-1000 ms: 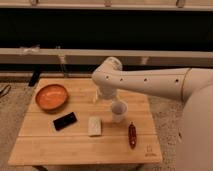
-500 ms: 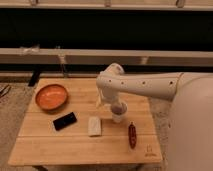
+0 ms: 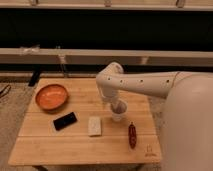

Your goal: Pick up the ceramic cup

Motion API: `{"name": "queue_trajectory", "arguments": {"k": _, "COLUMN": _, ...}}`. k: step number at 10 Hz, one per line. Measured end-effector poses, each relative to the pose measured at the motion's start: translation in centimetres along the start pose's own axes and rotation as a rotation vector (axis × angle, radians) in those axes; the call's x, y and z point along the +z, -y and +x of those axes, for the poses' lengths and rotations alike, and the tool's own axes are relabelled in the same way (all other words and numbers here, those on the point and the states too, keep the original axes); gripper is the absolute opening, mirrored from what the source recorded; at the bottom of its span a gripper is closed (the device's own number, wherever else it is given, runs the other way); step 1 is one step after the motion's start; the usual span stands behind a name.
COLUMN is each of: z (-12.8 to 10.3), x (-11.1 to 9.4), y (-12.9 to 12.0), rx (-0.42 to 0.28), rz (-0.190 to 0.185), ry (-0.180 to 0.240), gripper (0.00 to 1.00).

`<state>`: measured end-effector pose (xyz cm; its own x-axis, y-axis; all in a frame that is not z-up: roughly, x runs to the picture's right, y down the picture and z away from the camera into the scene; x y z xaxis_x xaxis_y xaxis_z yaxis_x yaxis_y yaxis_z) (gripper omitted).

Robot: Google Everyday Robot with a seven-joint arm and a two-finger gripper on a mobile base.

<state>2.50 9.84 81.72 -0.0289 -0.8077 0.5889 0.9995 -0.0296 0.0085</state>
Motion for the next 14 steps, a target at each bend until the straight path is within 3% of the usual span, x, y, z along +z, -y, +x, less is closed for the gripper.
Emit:
{"name": "queue_trajectory", "arguments": {"k": 3, "z": -0.2, "x": -0.1, "y": -0.6, "rx": 0.032, "rz": -0.035, "ry": 0.041, "gripper": 0.04}}
{"name": "queue_trajectory", "arguments": {"k": 4, "z": -0.2, "x": -0.2, "y": -0.8, "rx": 0.039, "rz": -0.046, "ry": 0.047, "gripper": 0.01}}
{"name": "queue_trajectory", "arguments": {"k": 7, "z": 0.1, "x": -3.0, "y": -1.8, "rx": 0.043, "rz": -0.123, "ry": 0.003, "gripper": 0.0}}
{"name": "queue_trajectory", "arguments": {"k": 9, "z": 0.4, "x": -5.2, "y": -2.3, "rx": 0.039, "rz": -0.143, "ry": -0.033, "gripper": 0.0}}
{"name": "queue_trajectory", "arguments": {"k": 11, "z": 0.8, "x": -7.0, "y": -2.3, "rx": 0.012, "rz": -0.148, "ry": -0.048, "gripper": 0.0}}
{"name": "queue_trajectory", "arguments": {"k": 14, "z": 1.1, "x": -7.9, "y": -2.4, "rx": -0.02, "rz": -0.127, "ry": -0.038, "gripper": 0.0}}
